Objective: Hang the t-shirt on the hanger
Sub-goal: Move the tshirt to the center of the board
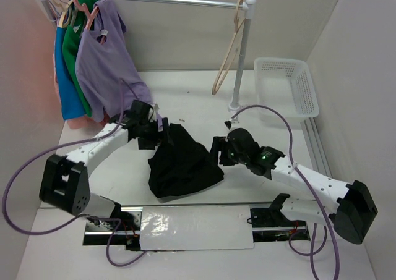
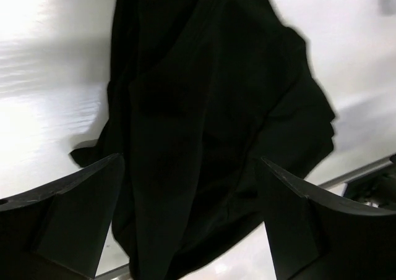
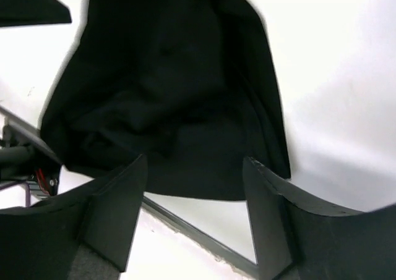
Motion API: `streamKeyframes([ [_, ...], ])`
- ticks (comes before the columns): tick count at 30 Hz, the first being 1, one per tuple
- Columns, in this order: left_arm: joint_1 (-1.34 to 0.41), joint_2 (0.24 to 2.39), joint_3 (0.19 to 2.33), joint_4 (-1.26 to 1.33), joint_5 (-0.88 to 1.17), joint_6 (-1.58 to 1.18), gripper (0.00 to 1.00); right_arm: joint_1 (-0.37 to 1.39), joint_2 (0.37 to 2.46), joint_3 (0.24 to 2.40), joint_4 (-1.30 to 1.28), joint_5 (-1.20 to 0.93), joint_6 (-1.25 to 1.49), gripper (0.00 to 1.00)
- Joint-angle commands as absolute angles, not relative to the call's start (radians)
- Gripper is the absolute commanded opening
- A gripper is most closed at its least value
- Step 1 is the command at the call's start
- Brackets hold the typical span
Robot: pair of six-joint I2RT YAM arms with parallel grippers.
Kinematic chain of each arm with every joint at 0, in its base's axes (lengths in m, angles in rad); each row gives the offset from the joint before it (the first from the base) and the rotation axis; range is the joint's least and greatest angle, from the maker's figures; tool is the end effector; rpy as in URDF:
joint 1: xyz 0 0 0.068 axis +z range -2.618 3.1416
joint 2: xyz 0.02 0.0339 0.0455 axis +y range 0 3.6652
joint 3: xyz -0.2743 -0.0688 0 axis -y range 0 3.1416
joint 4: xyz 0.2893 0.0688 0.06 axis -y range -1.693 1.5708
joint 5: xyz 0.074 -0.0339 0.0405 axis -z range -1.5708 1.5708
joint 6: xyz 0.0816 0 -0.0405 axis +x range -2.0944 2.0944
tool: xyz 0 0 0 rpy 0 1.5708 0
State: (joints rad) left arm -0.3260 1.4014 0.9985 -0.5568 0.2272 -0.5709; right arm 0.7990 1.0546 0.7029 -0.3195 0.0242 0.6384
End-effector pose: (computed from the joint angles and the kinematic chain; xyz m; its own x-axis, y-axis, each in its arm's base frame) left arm 0.3271 -0.1300 0.1999 -0.8876 -0.2557 -0.3831 -0.0537 0.8835 -0.4653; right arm 0.2097 0.2127 0.2120 -0.7674 0.0656 -0.6378 -0.3063 0.8364 0.4546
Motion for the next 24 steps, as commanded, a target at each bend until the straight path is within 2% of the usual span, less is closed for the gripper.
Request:
streamKeyframes([
  [1,-0.371,1.476,1.000,-0.511,0.164,-0.644,0.99,0.784,1.064,0.632,-0.215,-0.015,0.791,0.73],
  [3,-0.388,1.523,1.011,-0.511,0.124,-0.644,0.98,0.796,1.106,0.632,-0.134,-0.035,0.811,0.77],
  [5,-0.399,1.555,1.040,-0.524,0.075,-0.658,0.96,0.796,1.182,0.632,-0.089,-0.046,0.811,0.85],
  [6,-0.390,1.590,1.040,-0.509,0.063,-0.658,0.80,0.796,1.291,0.667,0.013,-0.092,0.792,0.85],
  [7,-0.390,1.591,1.040,-0.509,0.063,-0.658,0.80,0.796,1.292,0.667,0.014,-0.092,0.792,0.85],
  [8,-0.381,1.607,1.040,-0.509,0.080,-0.658,0.70,0.796,1.320,0.667,0.076,-0.092,0.782,0.84],
  [9,-0.380,1.608,1.040,-0.499,0.090,-0.658,0.51,0.796,1.391,0.702,0.092,-0.092,0.767,0.81],
  [10,-0.380,1.618,1.040,-0.499,0.091,-0.669,0.08,0.796,1.431,0.724,0.101,-0.103,0.756,0.76],
  [11,-0.380,1.608,1.051,-0.499,0.100,-0.669,0.00,0.796,1.468,0.742,0.119,-0.103,0.756,0.67],
  [12,-0.380,1.594,1.051,-0.499,0.113,-0.669,0.00,0.786,1.529,0.777,0.132,-0.116,0.756,0.34],
  [14,-0.380,1.530,1.091,-0.526,0.114,-0.669,0.00,0.785,1.543,0.792,0.144,-0.111,0.756,0.01],
  [20,-0.371,1.367,1.332,-0.641,0.066,-0.582,0.00,0.813,1.246,0.802,-0.032,0.182,0.727,0.00],
  [24,-0.351,1.313,1.537,-0.693,0.045,-0.532,0.00,0.813,1.048,0.873,-0.181,0.233,0.638,0.00],
])
